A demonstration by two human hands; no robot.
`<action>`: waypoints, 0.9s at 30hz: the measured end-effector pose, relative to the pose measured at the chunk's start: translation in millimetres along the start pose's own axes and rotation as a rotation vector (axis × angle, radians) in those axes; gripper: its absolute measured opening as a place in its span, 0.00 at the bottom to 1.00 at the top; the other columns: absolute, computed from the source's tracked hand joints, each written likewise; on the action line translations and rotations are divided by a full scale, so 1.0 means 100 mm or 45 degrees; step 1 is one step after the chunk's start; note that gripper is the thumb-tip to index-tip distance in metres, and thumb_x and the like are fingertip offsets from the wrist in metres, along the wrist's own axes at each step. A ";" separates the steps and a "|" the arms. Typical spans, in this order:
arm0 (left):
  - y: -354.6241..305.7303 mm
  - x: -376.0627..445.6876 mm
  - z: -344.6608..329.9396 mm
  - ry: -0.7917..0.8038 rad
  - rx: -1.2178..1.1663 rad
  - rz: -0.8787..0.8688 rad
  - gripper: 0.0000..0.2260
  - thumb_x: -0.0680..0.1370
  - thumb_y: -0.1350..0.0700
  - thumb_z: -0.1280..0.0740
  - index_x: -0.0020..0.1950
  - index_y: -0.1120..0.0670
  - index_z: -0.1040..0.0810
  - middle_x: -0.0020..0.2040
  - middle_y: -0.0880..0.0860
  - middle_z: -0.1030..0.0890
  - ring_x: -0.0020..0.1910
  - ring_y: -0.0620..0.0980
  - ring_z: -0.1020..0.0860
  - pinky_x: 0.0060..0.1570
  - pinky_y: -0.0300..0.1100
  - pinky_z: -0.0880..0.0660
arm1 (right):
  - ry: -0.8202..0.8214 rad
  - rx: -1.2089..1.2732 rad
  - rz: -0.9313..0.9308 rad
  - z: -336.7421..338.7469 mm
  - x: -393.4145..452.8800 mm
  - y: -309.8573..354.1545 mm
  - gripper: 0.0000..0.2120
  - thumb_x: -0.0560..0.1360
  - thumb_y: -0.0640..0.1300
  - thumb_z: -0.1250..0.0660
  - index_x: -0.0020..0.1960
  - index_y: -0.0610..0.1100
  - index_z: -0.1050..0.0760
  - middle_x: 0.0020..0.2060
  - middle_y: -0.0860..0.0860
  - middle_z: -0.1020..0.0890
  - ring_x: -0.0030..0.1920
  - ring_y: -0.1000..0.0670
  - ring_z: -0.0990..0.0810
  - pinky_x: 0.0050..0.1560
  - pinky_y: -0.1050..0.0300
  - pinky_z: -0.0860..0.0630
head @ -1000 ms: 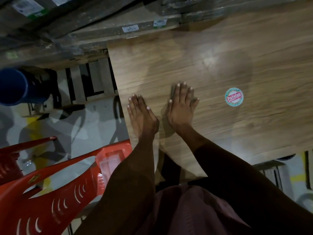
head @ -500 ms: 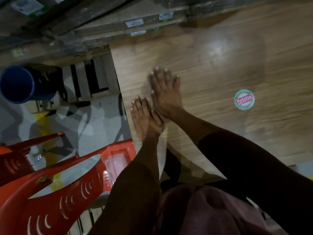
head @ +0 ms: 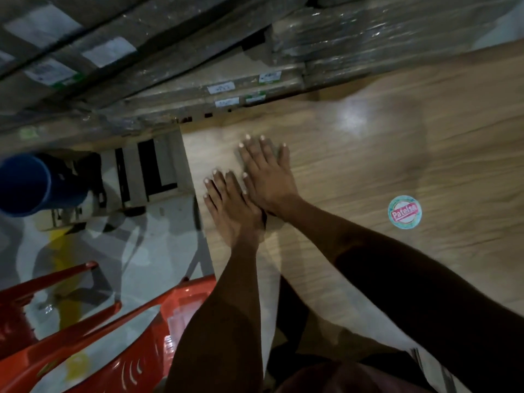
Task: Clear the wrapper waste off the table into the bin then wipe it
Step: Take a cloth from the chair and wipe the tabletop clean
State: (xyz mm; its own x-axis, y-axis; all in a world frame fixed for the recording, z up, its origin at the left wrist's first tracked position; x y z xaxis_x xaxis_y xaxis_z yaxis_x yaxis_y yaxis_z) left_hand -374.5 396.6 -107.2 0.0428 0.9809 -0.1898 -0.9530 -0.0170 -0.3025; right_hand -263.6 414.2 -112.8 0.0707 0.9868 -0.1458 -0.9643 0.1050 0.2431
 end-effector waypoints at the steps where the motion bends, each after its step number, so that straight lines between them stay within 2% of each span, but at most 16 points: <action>1: 0.00 0.00 0.00 -0.006 -0.007 0.004 0.25 0.84 0.49 0.48 0.82 0.50 0.43 0.84 0.53 0.48 0.83 0.55 0.53 0.80 0.56 0.53 | 0.003 -0.005 0.078 0.03 0.06 -0.06 0.30 0.83 0.53 0.51 0.84 0.47 0.47 0.84 0.46 0.47 0.83 0.39 0.49 0.77 0.28 0.50; 3: -0.01 0.01 0.00 -0.023 -0.031 0.000 0.25 0.83 0.49 0.46 0.81 0.50 0.42 0.84 0.52 0.47 0.83 0.54 0.53 0.80 0.55 0.54 | -0.058 -0.019 -0.012 0.07 0.23 -0.19 0.30 0.83 0.53 0.51 0.84 0.46 0.47 0.84 0.46 0.46 0.83 0.39 0.49 0.77 0.28 0.50; 6: -0.01 0.00 -0.01 -0.038 -0.049 -0.004 0.25 0.83 0.49 0.46 0.81 0.50 0.40 0.84 0.52 0.46 0.83 0.54 0.52 0.80 0.56 0.53 | -0.149 0.057 -0.482 0.12 0.52 -0.21 0.31 0.83 0.54 0.53 0.84 0.45 0.49 0.84 0.46 0.48 0.83 0.39 0.50 0.76 0.27 0.53; 7: 0.00 0.00 0.00 -0.048 -0.045 -0.007 0.24 0.83 0.49 0.46 0.80 0.50 0.40 0.84 0.52 0.45 0.83 0.54 0.51 0.80 0.56 0.53 | -0.161 0.069 -0.542 0.13 0.60 -0.15 0.31 0.83 0.54 0.54 0.84 0.45 0.50 0.84 0.45 0.49 0.83 0.38 0.50 0.76 0.26 0.53; 8: 0.00 0.00 0.01 -0.054 -0.043 -0.005 0.24 0.84 0.49 0.46 0.80 0.50 0.40 0.83 0.52 0.45 0.83 0.54 0.51 0.80 0.56 0.52 | -0.145 0.065 -0.511 0.14 0.65 -0.07 0.32 0.83 0.54 0.53 0.84 0.45 0.51 0.84 0.45 0.49 0.83 0.38 0.51 0.75 0.26 0.54; 11: -0.01 0.00 0.02 -0.043 -0.020 0.002 0.24 0.84 0.49 0.46 0.81 0.50 0.40 0.84 0.52 0.45 0.83 0.54 0.51 0.80 0.56 0.52 | -0.078 -0.038 -0.128 0.10 0.68 0.02 0.32 0.82 0.54 0.49 0.84 0.46 0.49 0.84 0.46 0.48 0.83 0.39 0.50 0.76 0.27 0.52; 12: -0.01 0.00 0.02 -0.036 -0.011 0.000 0.25 0.84 0.49 0.46 0.81 0.50 0.41 0.84 0.52 0.46 0.83 0.54 0.52 0.80 0.56 0.52 | -0.082 -0.068 -0.077 0.10 0.68 -0.03 0.31 0.82 0.54 0.49 0.84 0.47 0.48 0.84 0.46 0.46 0.83 0.40 0.49 0.76 0.27 0.51; 13: -0.01 0.00 0.02 -0.030 -0.003 0.000 0.25 0.84 0.48 0.47 0.81 0.50 0.41 0.84 0.52 0.46 0.83 0.54 0.53 0.80 0.56 0.52 | -0.092 -0.077 -0.104 0.11 0.70 -0.09 0.31 0.82 0.54 0.49 0.84 0.47 0.48 0.83 0.47 0.45 0.83 0.41 0.48 0.76 0.28 0.51; 17: -0.01 -0.01 0.03 0.007 0.025 -0.011 0.27 0.84 0.43 0.48 0.81 0.51 0.43 0.84 0.54 0.48 0.83 0.55 0.54 0.80 0.57 0.53 | -0.189 0.054 -0.529 0.17 0.74 -0.24 0.31 0.83 0.55 0.53 0.84 0.46 0.49 0.84 0.47 0.47 0.83 0.39 0.49 0.77 0.28 0.51; 19: 0.00 -0.01 0.01 0.052 0.109 -0.066 0.30 0.83 0.39 0.48 0.82 0.51 0.45 0.84 0.56 0.50 0.83 0.57 0.56 0.80 0.60 0.53 | -0.206 0.111 -0.627 0.17 0.76 -0.19 0.31 0.84 0.55 0.55 0.84 0.46 0.50 0.84 0.46 0.48 0.83 0.39 0.50 0.77 0.27 0.52; 21: 0.01 0.00 -0.01 0.081 0.207 -0.135 0.31 0.82 0.37 0.50 0.82 0.50 0.46 0.84 0.58 0.51 0.83 0.58 0.56 0.79 0.63 0.53 | -0.172 0.088 -0.534 0.14 0.76 -0.08 0.31 0.83 0.56 0.55 0.84 0.46 0.49 0.83 0.45 0.46 0.83 0.38 0.49 0.76 0.25 0.51; 24: 0.02 0.00 -0.02 0.094 0.216 -0.148 0.30 0.83 0.36 0.51 0.82 0.48 0.47 0.84 0.56 0.52 0.83 0.56 0.58 0.79 0.64 0.55 | -0.078 -0.059 -0.056 0.11 0.74 -0.10 0.30 0.83 0.56 0.52 0.83 0.48 0.47 0.83 0.47 0.43 0.82 0.40 0.47 0.75 0.27 0.46; 25: 0.02 -0.01 -0.02 0.088 0.210 -0.146 0.30 0.83 0.36 0.51 0.82 0.48 0.47 0.84 0.55 0.52 0.83 0.55 0.58 0.79 0.63 0.55 | -0.077 -0.066 -0.003 0.13 0.73 -0.20 0.30 0.83 0.55 0.51 0.83 0.49 0.47 0.83 0.47 0.43 0.82 0.40 0.46 0.75 0.28 0.45; 27: 0.01 -0.01 -0.02 0.062 0.186 -0.147 0.30 0.82 0.37 0.50 0.82 0.47 0.46 0.84 0.55 0.51 0.83 0.55 0.57 0.79 0.63 0.55 | -0.160 -0.053 -0.162 0.19 0.70 -0.47 0.29 0.84 0.55 0.52 0.83 0.49 0.47 0.83 0.46 0.42 0.82 0.39 0.45 0.76 0.29 0.44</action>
State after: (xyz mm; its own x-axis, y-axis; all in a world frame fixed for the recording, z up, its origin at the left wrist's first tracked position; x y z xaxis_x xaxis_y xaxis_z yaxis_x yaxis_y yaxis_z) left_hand -374.6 395.1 -109.0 0.1653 0.9641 -0.2079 -0.9742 0.1268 -0.1864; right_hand -208.6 480.9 -116.2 0.2220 0.9737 -0.0510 -0.9550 0.2277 0.1901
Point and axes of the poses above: each hand's wrist, its own x-axis towards the middle knuckle, its own z-axis out of the back of the hand, y = z × x, the point moved 1 cm from there along x, towards the middle knuckle
